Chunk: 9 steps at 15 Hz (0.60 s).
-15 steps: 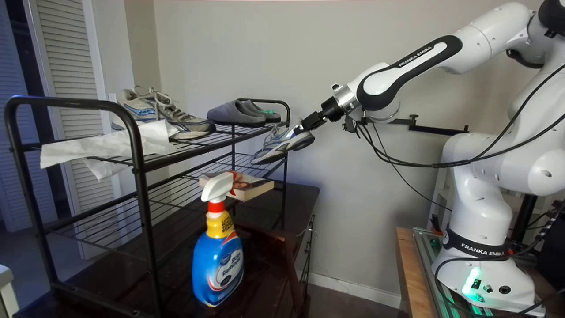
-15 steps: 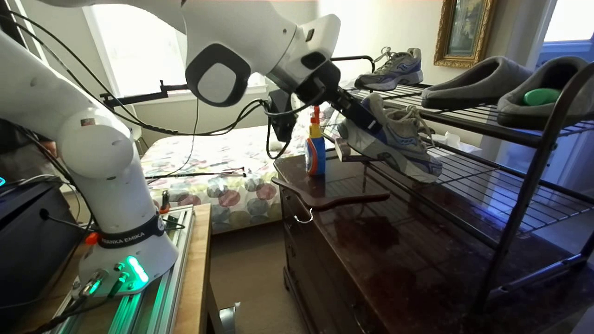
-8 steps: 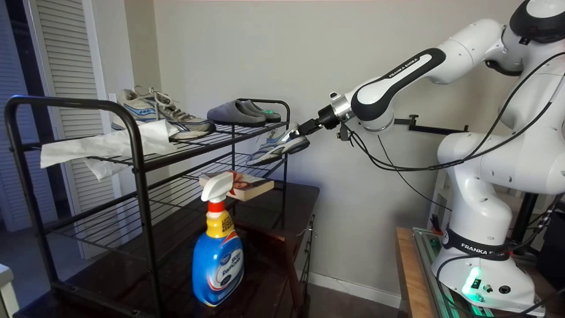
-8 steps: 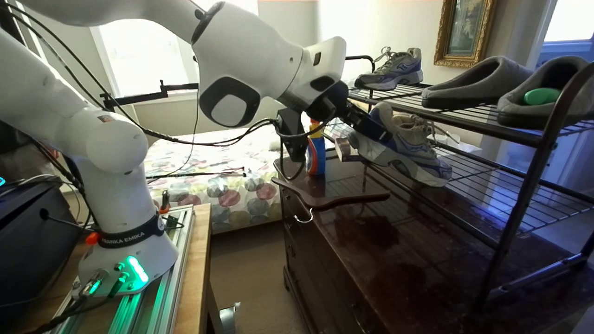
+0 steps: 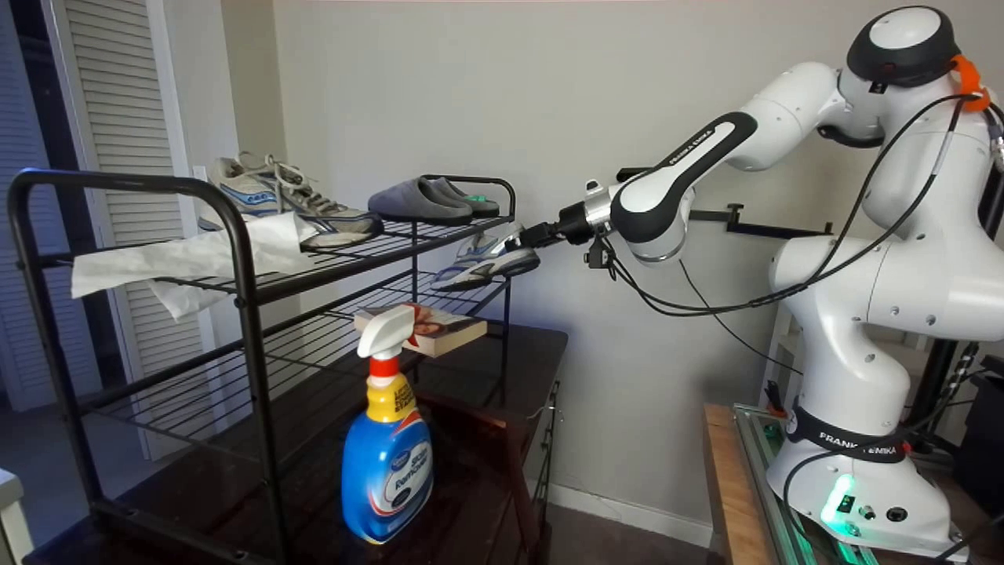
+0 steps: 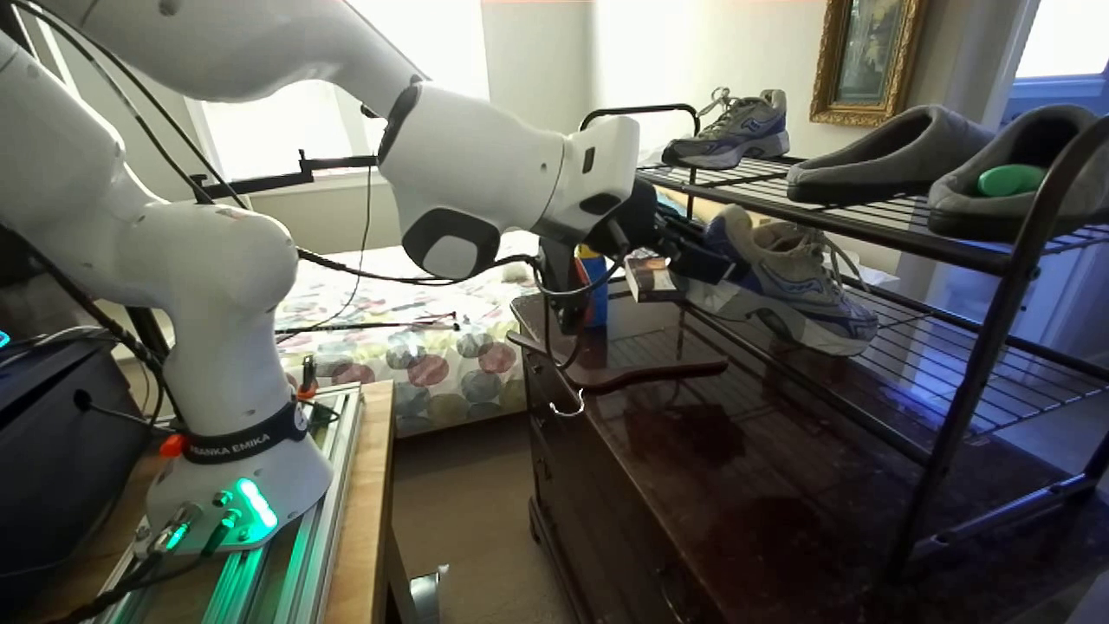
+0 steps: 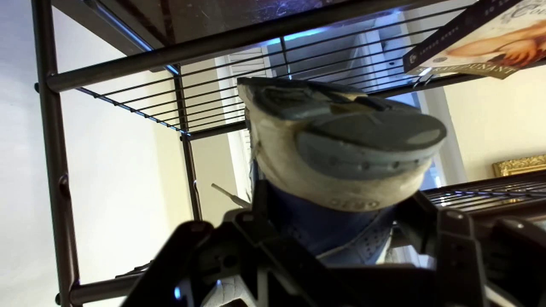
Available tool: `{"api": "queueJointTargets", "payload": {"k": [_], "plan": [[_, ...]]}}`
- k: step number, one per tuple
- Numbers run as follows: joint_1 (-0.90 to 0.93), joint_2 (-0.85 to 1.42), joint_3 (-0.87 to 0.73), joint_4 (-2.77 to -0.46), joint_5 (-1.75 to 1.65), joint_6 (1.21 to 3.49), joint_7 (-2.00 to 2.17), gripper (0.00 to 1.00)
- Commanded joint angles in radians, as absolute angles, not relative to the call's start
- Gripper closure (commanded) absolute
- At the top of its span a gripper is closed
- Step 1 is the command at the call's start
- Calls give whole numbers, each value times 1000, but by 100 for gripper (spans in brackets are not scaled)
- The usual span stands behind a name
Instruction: Move the second left shoe to the second shelf
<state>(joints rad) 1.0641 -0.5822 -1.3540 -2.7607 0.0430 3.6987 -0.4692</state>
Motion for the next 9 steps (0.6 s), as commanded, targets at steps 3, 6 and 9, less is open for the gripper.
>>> {"api": "queueJointTargets", "payload": {"k": [3, 6, 9], "plan": [[1322, -610, -1555, -2761, 17, 3966, -483, 52], [1463, -617, -1653, -2761, 22, 4122, -484, 52], [1592, -616, -1746, -2762, 35, 4238, -494, 52]]}}
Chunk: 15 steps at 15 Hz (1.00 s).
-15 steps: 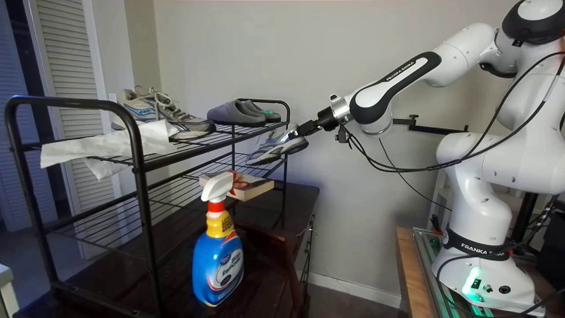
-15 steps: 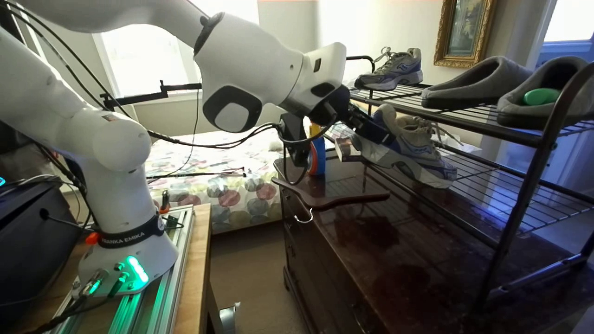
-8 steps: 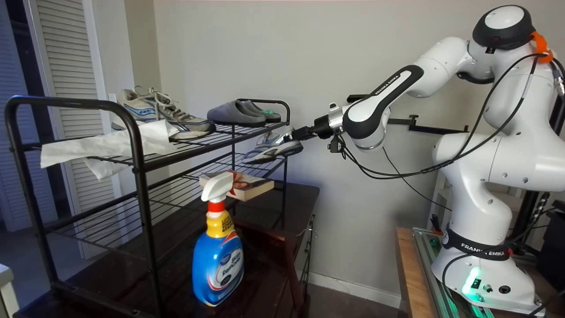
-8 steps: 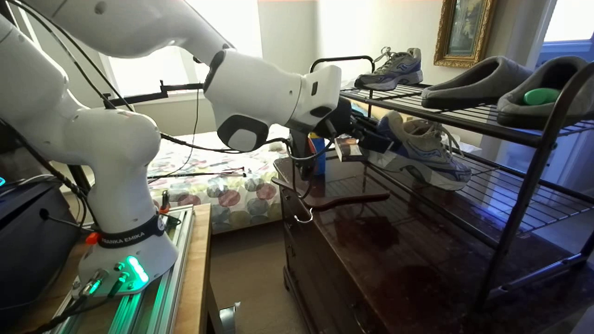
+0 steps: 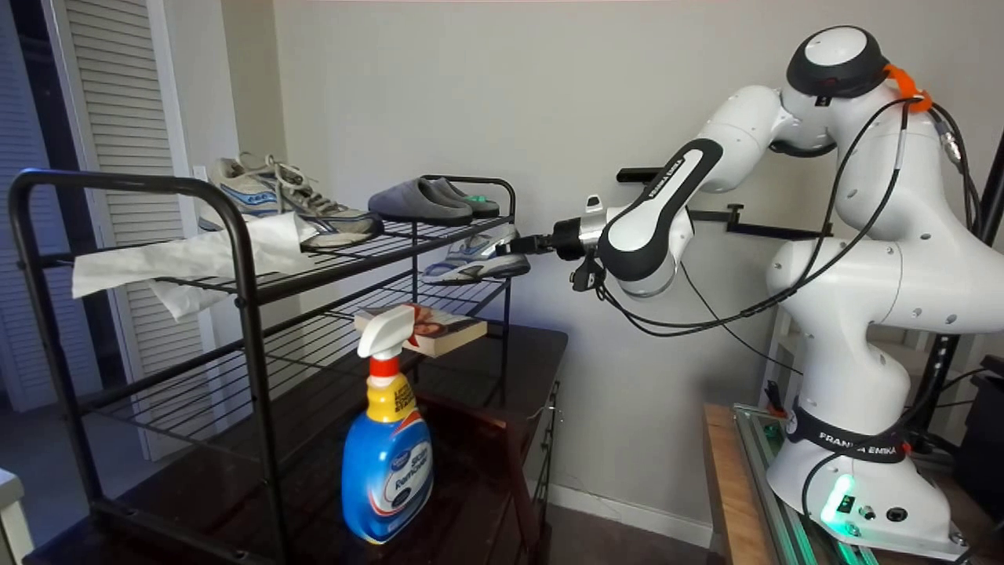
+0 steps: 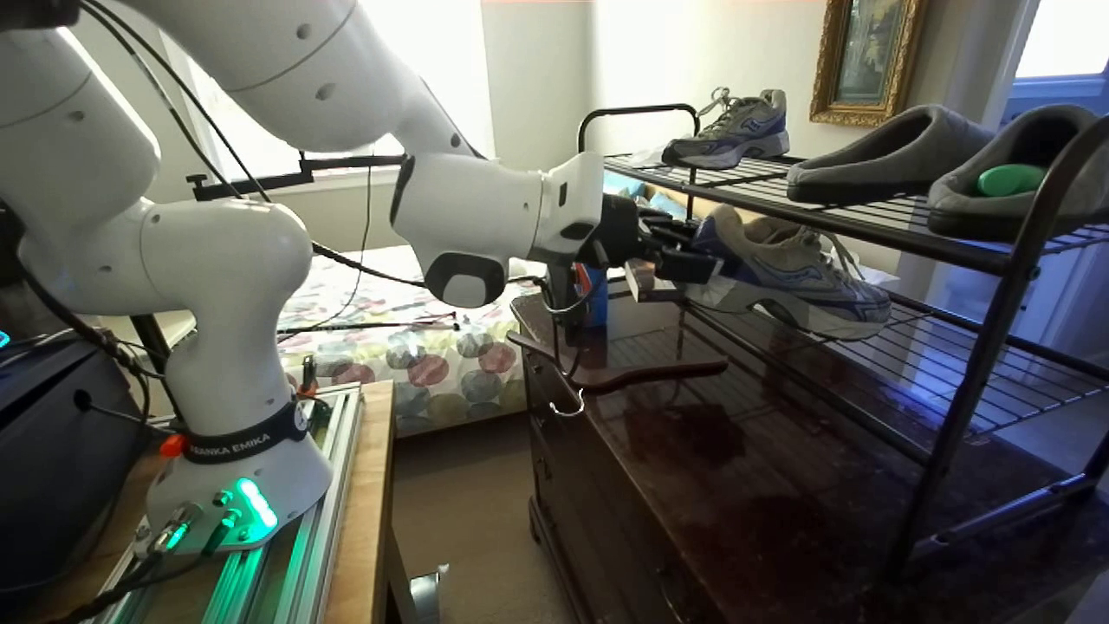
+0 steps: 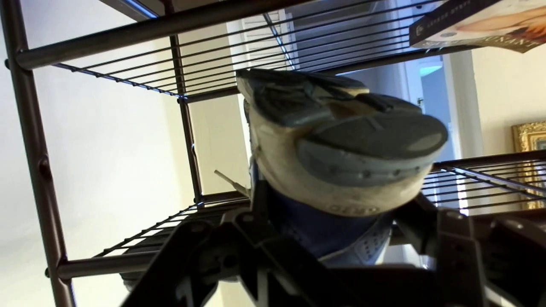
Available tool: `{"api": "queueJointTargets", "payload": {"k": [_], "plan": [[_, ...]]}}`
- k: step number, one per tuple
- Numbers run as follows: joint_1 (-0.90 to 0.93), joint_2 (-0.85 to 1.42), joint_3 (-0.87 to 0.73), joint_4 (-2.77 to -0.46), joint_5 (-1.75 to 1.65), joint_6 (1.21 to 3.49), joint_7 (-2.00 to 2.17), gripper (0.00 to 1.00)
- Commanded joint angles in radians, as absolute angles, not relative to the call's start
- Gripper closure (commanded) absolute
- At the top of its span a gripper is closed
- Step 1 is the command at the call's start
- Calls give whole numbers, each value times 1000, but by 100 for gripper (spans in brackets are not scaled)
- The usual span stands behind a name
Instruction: Move the second left shoe to the second shelf
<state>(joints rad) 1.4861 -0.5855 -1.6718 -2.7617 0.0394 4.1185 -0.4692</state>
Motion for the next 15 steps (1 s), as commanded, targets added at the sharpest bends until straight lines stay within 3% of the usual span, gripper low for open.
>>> {"api": "queueJointTargets", "payload": {"k": [1, 2, 3, 9, 15], "plan": [[1633, -620, -1778, -2762, 36, 4278, -497, 52], [1691, -543, -1851, -2763, -11, 4310, -400, 52], [1592, -502, -1782, -2745, -25, 4223, -369, 52], [1634, -465, -1817, -2693, 4, 4234, -354, 52], [1813, -459, -1904, -2703, 131, 4231, -409, 52]]}}
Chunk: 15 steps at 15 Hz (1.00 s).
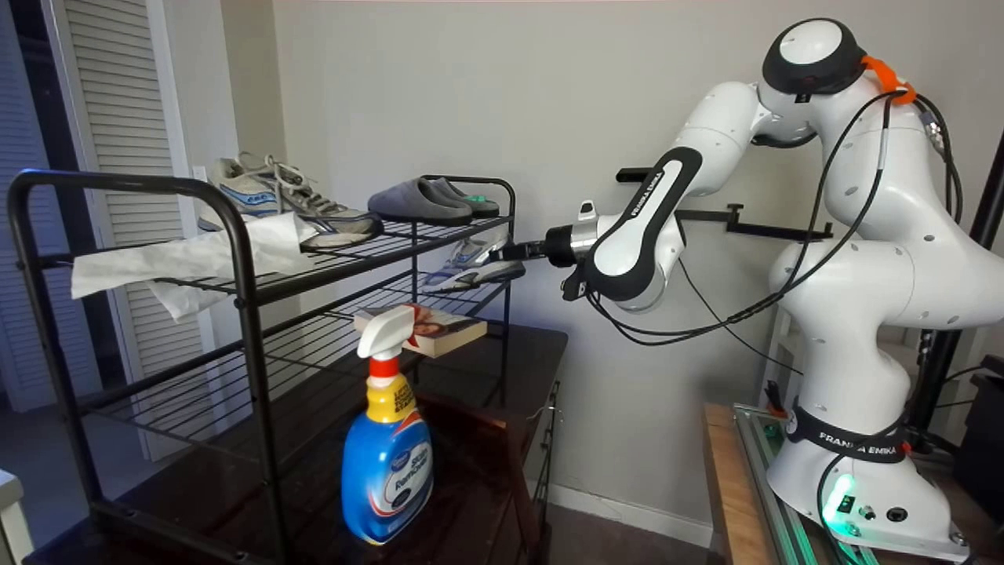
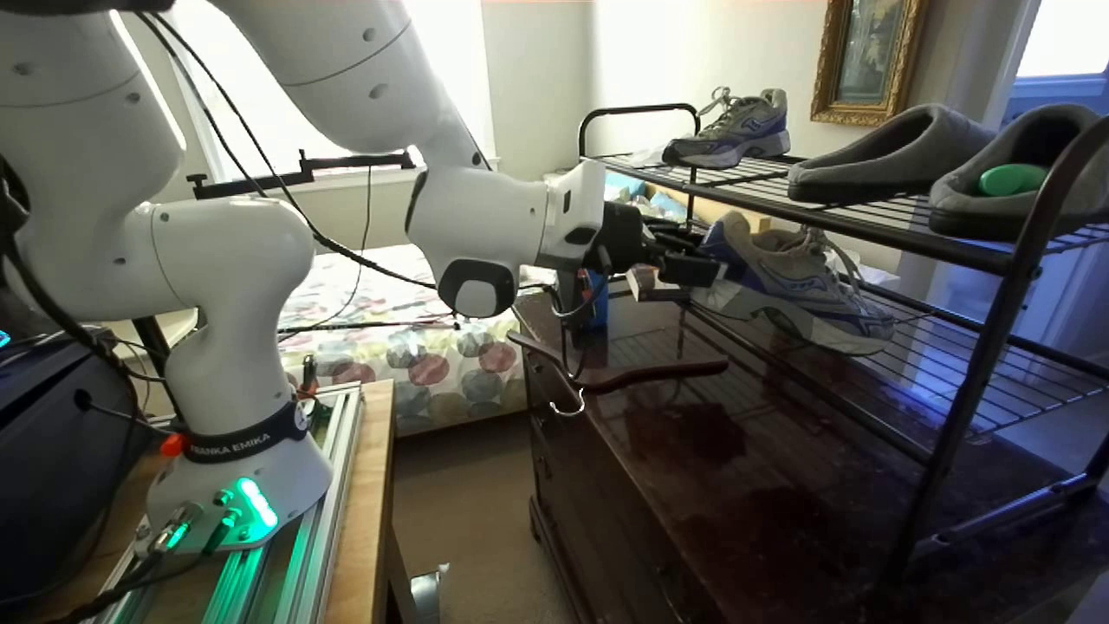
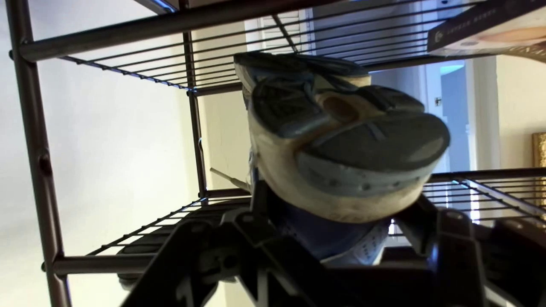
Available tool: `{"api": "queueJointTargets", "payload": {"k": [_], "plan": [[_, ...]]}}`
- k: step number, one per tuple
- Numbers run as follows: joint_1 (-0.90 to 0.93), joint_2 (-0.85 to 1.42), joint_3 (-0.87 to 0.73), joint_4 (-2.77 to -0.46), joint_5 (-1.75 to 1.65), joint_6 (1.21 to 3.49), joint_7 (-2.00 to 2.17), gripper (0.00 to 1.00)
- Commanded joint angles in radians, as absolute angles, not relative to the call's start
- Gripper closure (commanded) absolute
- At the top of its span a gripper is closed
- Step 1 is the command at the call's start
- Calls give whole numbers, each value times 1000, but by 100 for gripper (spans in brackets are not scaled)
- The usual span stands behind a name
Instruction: Move the second left shoe to the second shelf
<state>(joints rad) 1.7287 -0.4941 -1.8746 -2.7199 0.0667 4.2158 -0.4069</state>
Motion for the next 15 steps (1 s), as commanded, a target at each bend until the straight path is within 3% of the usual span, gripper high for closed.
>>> {"api": "queueJointTargets", "payload": {"k": [1, 15], "plan": [[1833, -453, -1907, -2692, 148, 4219, -410, 52], [2361, -546, -2219, -2406, 549, 4215, -769, 52]]}}
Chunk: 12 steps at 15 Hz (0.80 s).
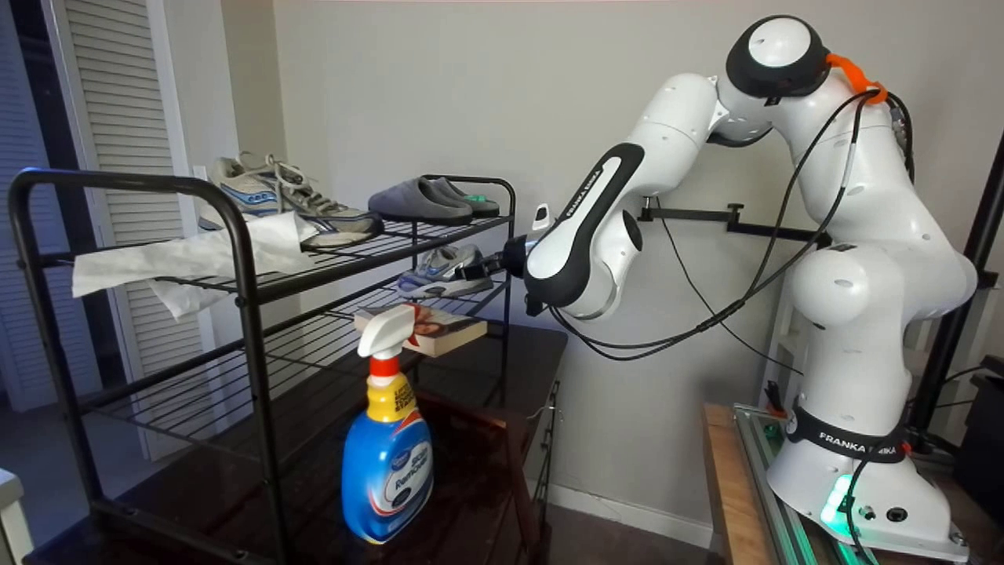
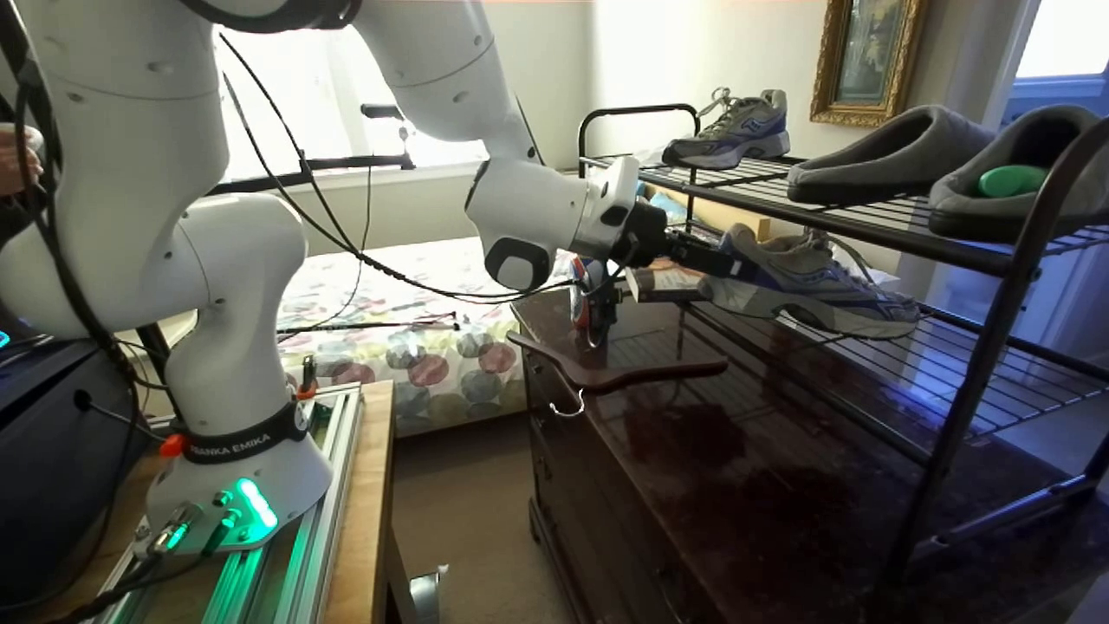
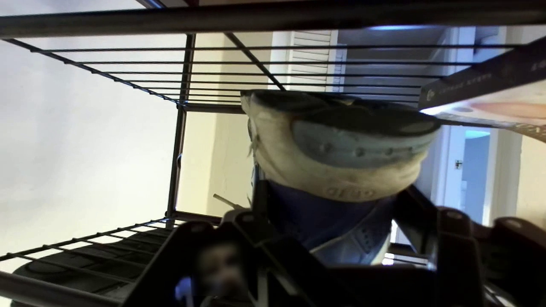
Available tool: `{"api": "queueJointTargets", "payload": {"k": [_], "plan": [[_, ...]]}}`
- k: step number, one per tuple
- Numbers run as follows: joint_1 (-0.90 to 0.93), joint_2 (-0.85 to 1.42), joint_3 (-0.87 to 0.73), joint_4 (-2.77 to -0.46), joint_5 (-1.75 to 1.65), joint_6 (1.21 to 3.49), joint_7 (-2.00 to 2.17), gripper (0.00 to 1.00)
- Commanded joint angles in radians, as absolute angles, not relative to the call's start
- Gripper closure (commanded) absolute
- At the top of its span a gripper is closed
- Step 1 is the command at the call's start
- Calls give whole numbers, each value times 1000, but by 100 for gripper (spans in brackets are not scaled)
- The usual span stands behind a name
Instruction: Move the second left shoe to the second shelf
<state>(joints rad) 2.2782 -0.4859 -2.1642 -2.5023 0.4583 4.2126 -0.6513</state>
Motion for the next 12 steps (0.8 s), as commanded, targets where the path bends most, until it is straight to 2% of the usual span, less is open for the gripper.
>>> {"api": "queueJointTargets", "payload": {"k": [1, 3, 4, 7, 12], "plan": [[2378, -550, -2233, -2392, 573, 4201, -796, 52], [2395, -533, -2248, -2390, 632, 4143, -854, 52], [2399, -523, -2249, -2397, 662, 4130, -884, 7], [2375, -460, -2227, -2427, 761, 4045, -971, 0], [2296, -279, -2164, -2486, 972, 3809, -1106, 0]]}}
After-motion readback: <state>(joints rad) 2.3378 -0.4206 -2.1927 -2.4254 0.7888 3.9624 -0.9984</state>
